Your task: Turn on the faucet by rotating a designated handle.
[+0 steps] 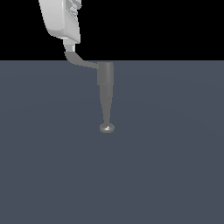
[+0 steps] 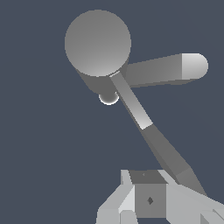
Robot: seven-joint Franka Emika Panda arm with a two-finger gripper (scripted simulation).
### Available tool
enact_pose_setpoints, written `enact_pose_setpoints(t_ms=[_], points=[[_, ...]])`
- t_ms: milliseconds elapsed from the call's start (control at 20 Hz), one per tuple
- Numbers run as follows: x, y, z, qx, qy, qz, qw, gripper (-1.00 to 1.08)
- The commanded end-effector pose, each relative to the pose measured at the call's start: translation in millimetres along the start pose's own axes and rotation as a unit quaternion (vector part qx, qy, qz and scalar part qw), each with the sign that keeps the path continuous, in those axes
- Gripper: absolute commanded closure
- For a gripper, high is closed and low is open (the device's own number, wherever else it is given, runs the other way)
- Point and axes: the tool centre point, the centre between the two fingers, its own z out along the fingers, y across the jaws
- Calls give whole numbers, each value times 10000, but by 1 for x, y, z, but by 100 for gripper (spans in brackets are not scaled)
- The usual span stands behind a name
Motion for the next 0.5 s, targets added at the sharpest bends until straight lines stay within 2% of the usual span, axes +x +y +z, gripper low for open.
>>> enact_pose_setpoints(t_ms=[0, 150, 450], points=[[-1, 10, 2, -41, 5, -12, 10000, 108], [0, 8, 0, -4, 2, -2, 10000, 108], [16, 25, 0, -13, 2, -4, 10000, 108]])
